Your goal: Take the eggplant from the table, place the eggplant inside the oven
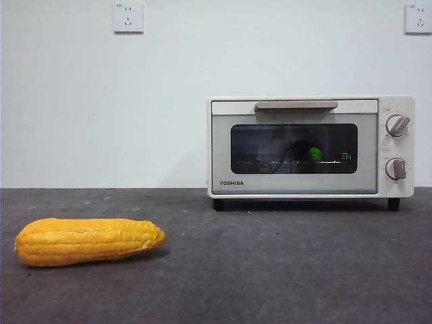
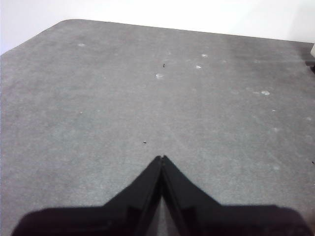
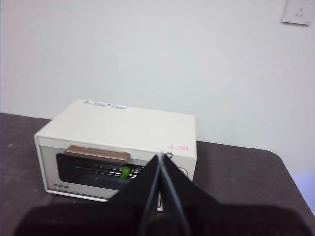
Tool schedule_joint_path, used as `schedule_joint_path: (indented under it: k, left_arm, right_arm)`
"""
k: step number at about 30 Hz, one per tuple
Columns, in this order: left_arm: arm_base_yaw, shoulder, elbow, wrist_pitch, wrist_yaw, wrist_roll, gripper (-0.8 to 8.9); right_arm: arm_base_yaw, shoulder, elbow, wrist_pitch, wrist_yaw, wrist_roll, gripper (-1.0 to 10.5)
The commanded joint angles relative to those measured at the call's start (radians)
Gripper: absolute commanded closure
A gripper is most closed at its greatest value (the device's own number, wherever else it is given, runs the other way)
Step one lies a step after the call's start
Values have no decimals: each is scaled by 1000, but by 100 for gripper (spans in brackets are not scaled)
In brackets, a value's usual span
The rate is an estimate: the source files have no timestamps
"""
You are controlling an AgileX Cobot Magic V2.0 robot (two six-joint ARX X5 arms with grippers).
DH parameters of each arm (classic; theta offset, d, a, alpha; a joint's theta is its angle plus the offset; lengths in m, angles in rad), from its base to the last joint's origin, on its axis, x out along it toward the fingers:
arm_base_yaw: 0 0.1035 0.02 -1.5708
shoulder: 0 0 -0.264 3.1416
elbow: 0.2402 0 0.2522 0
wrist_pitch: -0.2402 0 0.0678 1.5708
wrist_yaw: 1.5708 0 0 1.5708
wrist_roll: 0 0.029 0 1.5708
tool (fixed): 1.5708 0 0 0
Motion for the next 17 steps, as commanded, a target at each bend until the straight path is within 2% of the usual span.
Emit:
schedule_joint_path:
  k: [1, 9, 17]
  left_arm:
    - [4, 0, -8, 9, 0, -10, 817]
    - [4, 0, -8, 9, 0, -10, 817]
    - [4, 2, -8, 9, 1, -10, 817]
  right_arm:
    - [-2, -83, -142, 62, 0, -7, 946]
    - [-2, -267, -508, 177, 0, -6, 946]
    - [-2, -415, -764, 262, 0, -2, 946]
